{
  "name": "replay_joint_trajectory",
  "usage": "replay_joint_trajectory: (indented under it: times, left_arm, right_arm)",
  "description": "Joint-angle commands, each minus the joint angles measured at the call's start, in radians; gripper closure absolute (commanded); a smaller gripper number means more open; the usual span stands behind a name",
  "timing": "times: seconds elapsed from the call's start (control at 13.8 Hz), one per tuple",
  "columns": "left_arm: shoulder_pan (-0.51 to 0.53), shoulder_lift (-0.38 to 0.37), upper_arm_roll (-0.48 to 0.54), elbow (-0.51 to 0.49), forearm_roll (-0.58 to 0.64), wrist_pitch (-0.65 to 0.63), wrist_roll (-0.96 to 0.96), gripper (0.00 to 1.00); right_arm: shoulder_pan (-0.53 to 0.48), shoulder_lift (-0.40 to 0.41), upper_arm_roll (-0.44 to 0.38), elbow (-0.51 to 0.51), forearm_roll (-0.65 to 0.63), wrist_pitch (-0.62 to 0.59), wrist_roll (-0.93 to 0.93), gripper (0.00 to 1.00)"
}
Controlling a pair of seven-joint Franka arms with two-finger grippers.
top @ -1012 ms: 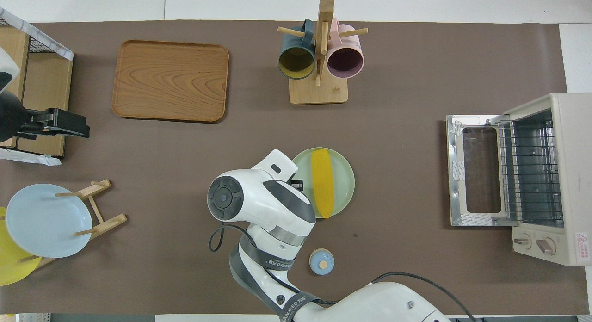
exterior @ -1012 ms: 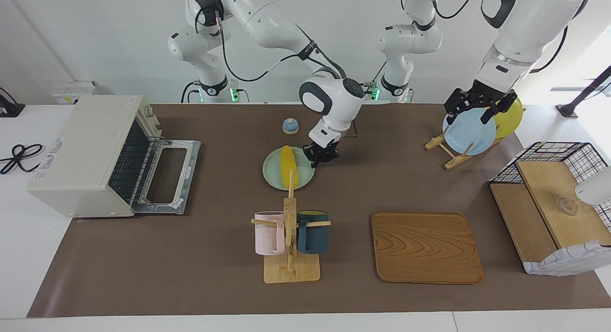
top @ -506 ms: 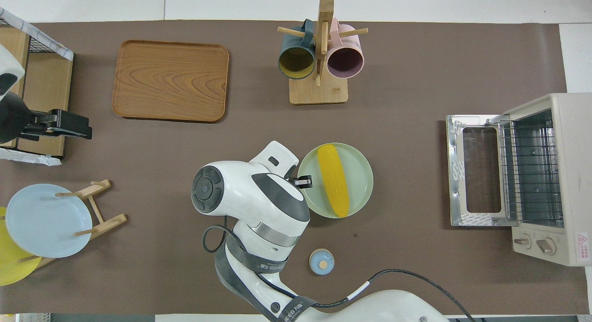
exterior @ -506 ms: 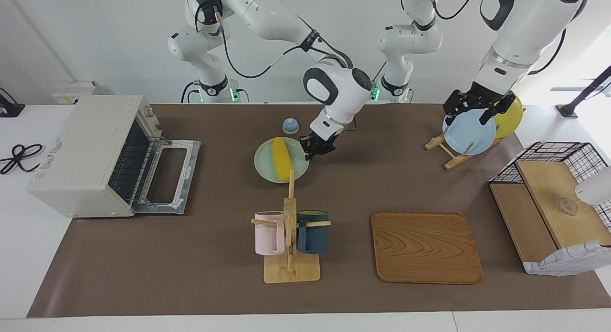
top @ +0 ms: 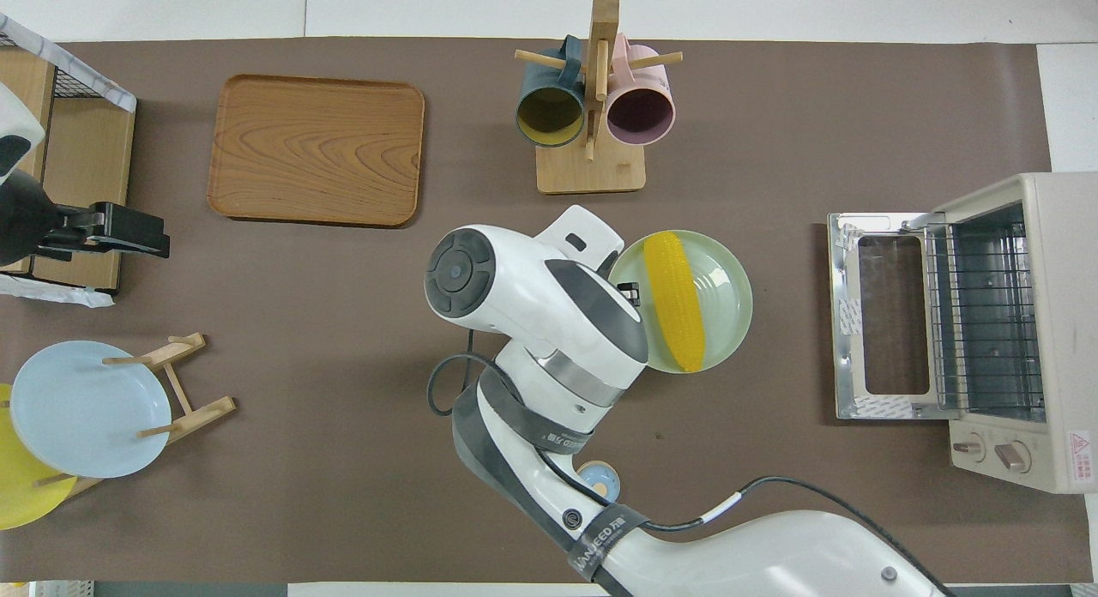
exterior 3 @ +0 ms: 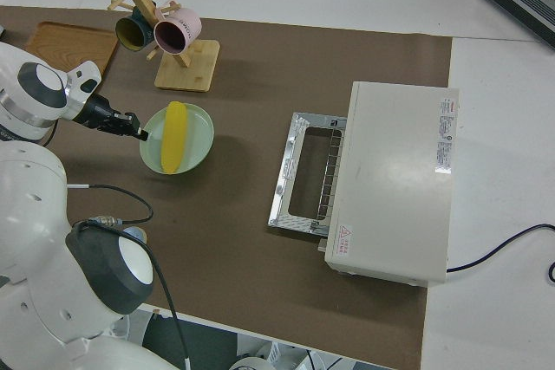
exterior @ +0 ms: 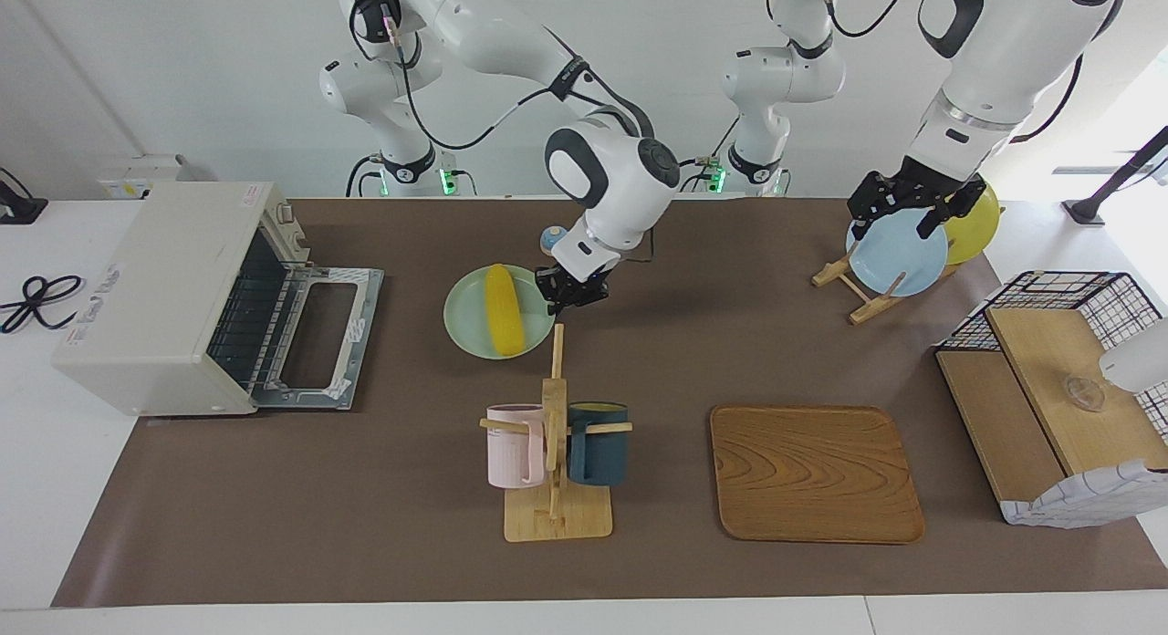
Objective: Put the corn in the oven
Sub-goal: 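Lift the plate with corn and carry it toward the open oven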
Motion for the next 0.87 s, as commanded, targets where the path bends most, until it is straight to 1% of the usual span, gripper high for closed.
replay_joint_trajectory:
  times: [0.0, 0.22, 0.51, 0.65, 0.8]
  left_arm:
    - [0.012, -0.013, -0.009, -0.010, 0.021, 0.009, 0.003, 0.00]
    - [0.012, -0.016, -0.007, -0.010, 0.021, -0.001, 0.003, 0.00]
    - [0.012, -0.017, -0.007, -0.010, 0.021, -0.001, 0.003, 0.00]
    - [0.012, -0.019, -0.006, -0.010, 0.021, -0.001, 0.003, 0.00]
    - [0.012, -0.019, -0.006, -0.008, 0.021, -0.001, 0.003, 0.00]
  right_arm:
    - [-0.057, -0.097, 0.012, -0.083, 0.004, 0.000, -0.056, 1.00]
    - [-0.104, -0.186, 0.014, -0.188, 0.009, 0.015, -0.106, 1.00]
    - [-0.156, -0.278, 0.012, -0.322, 0.009, 0.081, -0.156, 1.00]
    - [-0.186, -0.310, 0.012, -0.374, 0.009, 0.112, -0.186, 1.00]
    - [-0.219, -0.319, 0.012, -0.388, 0.010, 0.121, -0.226, 1.00]
